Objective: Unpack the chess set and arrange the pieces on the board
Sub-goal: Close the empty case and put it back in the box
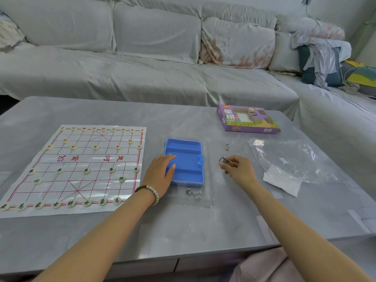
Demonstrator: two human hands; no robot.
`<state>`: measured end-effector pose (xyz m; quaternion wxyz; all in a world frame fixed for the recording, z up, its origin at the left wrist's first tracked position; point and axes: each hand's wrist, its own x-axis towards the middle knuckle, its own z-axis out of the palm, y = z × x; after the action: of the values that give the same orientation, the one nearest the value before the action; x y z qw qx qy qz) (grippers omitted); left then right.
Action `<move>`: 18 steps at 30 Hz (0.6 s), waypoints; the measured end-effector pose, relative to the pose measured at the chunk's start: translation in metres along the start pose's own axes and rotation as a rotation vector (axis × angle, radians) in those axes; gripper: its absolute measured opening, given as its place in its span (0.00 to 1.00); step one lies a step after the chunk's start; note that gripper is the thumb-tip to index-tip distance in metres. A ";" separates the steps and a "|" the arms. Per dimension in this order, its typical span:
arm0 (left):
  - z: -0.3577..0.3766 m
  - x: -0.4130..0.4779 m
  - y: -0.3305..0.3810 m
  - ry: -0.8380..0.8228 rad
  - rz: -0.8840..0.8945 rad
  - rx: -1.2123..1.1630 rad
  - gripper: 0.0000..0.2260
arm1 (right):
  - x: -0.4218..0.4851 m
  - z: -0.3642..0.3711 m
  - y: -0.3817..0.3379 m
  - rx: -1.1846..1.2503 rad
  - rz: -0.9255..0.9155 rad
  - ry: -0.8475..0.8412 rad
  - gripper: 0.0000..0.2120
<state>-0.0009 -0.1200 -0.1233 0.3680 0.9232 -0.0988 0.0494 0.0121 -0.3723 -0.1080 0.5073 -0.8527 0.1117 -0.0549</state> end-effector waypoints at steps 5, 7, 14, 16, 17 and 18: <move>-0.015 -0.014 -0.014 -0.046 -0.081 -0.229 0.17 | -0.033 0.043 -0.055 -0.099 -0.188 -0.369 0.02; -0.019 -0.016 -0.016 -0.038 -0.081 -0.294 0.16 | -0.043 0.066 -0.062 -0.227 -0.228 -0.479 0.04; -0.020 -0.013 -0.016 -0.028 -0.061 -0.269 0.17 | -0.038 0.071 -0.054 -0.233 -0.278 -0.392 0.02; -0.017 -0.008 -0.013 -0.034 -0.057 -0.223 0.17 | -0.026 0.053 -0.043 -0.148 -0.235 -0.264 0.06; -0.015 -0.005 -0.011 -0.034 -0.044 -0.190 0.17 | -0.019 0.043 -0.035 -0.110 -0.208 -0.185 0.07; -0.012 -0.001 -0.008 -0.031 -0.017 -0.142 0.17 | -0.010 0.034 -0.026 -0.079 -0.178 -0.103 0.06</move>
<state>-0.0006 -0.1059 -0.1201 0.4314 0.8963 -0.0998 0.0246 0.0130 -0.3290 -0.1011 0.4713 -0.8804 0.0112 -0.0515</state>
